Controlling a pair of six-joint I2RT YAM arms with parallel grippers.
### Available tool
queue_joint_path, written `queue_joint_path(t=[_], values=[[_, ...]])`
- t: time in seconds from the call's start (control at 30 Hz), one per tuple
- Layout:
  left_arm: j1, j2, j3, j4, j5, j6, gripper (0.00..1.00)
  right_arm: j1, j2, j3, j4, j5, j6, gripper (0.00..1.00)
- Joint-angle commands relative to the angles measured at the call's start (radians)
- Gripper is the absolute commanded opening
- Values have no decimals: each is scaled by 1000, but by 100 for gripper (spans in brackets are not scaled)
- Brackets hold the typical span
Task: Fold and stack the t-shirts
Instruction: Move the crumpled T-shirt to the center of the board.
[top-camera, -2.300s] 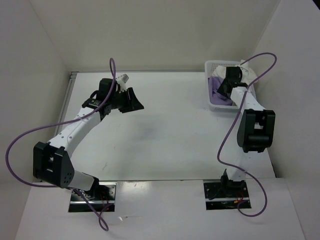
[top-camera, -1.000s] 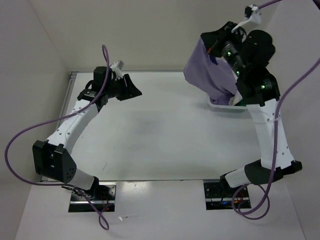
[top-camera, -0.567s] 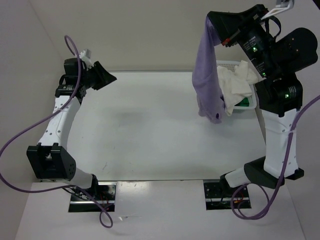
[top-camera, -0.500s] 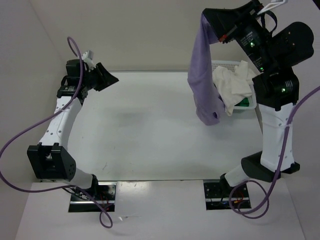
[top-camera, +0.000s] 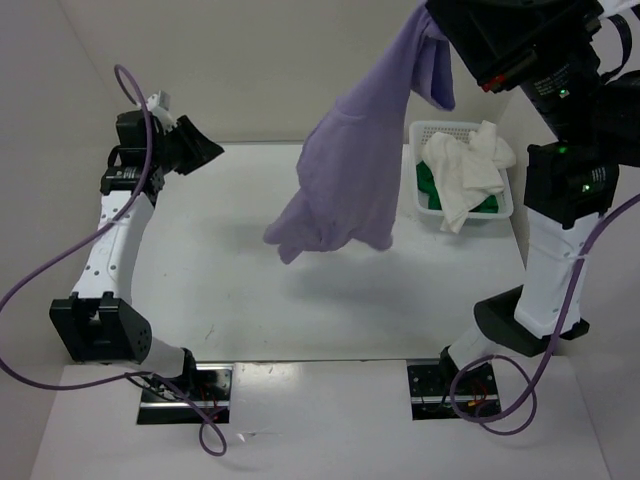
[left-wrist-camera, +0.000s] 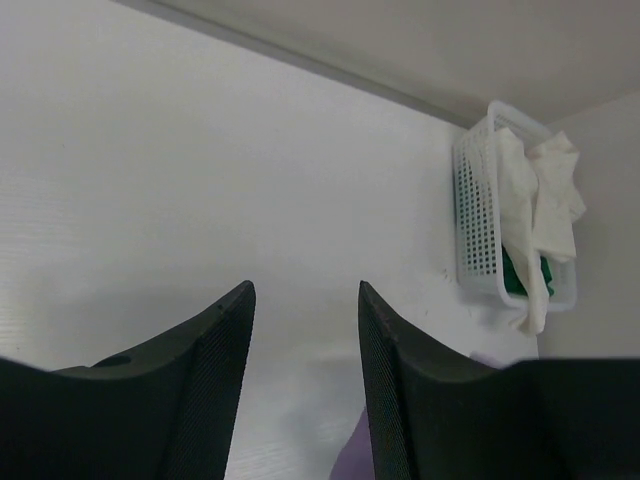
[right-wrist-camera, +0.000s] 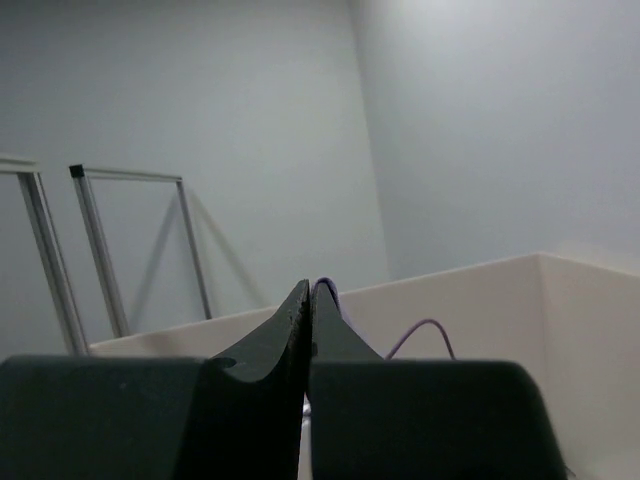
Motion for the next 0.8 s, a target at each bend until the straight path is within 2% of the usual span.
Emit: queue_joint_path(t=[0.0,0.07,0.1,0.13,0.17,0.2,0.27,0.3,0.4,0.43,0.53,0.63,0.77], values=[[20,-25,57,14,-14,17,54,9,-58,-79,92,-46,17,1],[20,-16,57,14,-26,17,54,9,-132,-256,52,-19,-34,1],[20,-15,34,14,-26,17,55,9,-219,-491,67,-9,-45,1],[20,-15,14,24,-10,17,56,9,-261,-610,56,13,-81,1],[20,-15,-9,35,3,17,56,9,-301,-726,56,72,-107,1],[20,-28,-71,35,3,17,58,9,-362,-943,32,117,-138,1],[20,-38,-145,57,24,26,59,9,-404,-1121,-85,241,-250,1],[20,-38,-179,57,24,35,61,9,-425,-1286,-109,333,-271,9],[-49,-48,-282,32,-14,92,64,-2,-548,-1523,-157,436,-285,32],[-66,-48,-300,14,-25,104,65,-2,-577,-1559,-175,459,-285,48],[-148,-48,-365,-20,-36,125,65,-2,-660,-1649,-279,467,-285,66],[-224,-38,-435,-41,-36,135,65,10,-678,-1746,-355,368,-295,69],[-282,-16,-523,-41,-22,145,75,90,-689,-1841,-399,372,-304,79]])
